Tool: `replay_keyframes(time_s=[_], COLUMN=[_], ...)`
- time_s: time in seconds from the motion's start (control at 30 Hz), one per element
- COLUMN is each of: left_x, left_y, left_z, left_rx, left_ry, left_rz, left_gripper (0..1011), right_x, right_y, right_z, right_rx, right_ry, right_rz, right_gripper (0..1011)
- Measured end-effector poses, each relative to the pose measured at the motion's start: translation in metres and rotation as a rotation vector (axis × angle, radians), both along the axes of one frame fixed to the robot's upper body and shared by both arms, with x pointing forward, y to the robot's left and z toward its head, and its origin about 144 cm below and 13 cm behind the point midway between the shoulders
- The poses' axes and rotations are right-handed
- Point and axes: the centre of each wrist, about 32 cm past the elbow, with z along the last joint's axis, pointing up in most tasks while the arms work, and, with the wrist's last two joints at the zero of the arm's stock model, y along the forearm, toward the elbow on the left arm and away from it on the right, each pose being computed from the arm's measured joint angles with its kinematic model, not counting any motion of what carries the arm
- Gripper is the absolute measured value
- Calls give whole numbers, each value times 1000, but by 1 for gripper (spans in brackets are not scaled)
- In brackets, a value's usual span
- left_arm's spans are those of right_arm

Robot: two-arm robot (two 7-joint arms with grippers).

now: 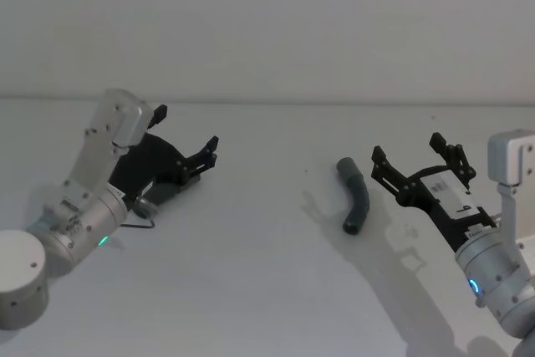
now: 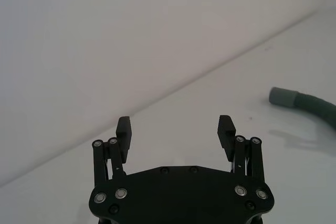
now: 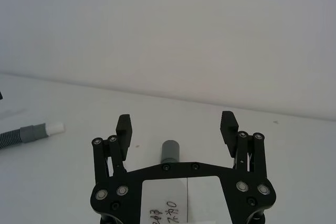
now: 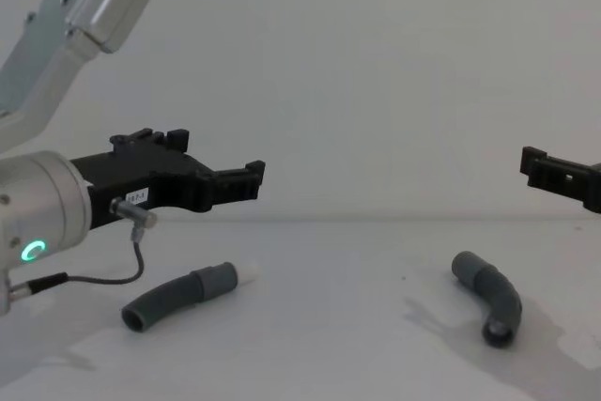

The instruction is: Use both hands to pick up one end of the pipe from the table, align the ends, and insert them.

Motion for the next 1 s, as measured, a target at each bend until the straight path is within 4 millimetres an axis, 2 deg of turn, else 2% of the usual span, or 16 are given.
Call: replay_keyframes(time_s=[0.57,1.0], left_x=[27,37], left_y=[44,64], left_z=[20,20], left_rx=[73,77], left_ry=[197,315], left_rz=[-162,-172], left_gripper=[1001,1001], right_x=[0,0], right_y=[0,0], right_z=[0,0], right_rx=[0,0], right_ry=[0,0], right_rz=[0,0], right_gripper=[1001,1001])
